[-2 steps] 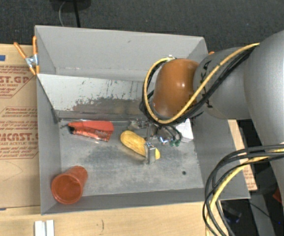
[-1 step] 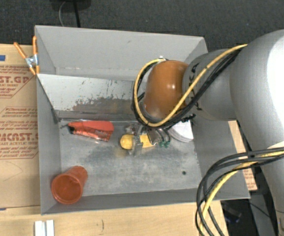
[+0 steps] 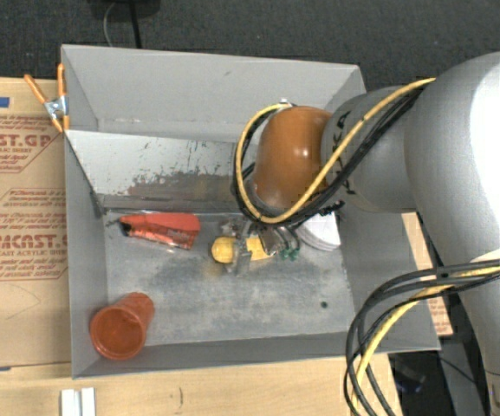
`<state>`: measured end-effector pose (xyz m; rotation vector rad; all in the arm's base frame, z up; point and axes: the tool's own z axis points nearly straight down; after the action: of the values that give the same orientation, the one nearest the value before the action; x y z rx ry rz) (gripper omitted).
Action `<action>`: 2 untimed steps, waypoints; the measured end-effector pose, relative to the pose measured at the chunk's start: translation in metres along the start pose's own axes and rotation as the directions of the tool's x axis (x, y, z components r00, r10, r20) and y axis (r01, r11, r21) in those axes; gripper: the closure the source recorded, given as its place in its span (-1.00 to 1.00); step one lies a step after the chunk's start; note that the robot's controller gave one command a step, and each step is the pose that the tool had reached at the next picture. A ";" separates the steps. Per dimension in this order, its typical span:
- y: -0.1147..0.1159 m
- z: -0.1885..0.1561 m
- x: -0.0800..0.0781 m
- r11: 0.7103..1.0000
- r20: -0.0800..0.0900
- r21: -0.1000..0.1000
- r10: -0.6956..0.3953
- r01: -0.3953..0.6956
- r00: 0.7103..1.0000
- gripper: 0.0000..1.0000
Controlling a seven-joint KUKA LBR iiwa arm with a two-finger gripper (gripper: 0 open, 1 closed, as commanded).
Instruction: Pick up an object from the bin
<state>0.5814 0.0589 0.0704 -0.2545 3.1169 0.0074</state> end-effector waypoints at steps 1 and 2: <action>0.003 -0.105 0.006 1.000 0.003 0.000 -0.019 0.019 1.000 1.00; 0.003 -0.105 0.006 1.000 0.003 -0.001 -0.019 0.019 1.000 1.00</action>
Offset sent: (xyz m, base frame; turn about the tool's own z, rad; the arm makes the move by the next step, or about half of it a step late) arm 0.0000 0.0000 0.0000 0.0000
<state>0.5734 0.0607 0.1752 -0.2838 3.1118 0.0089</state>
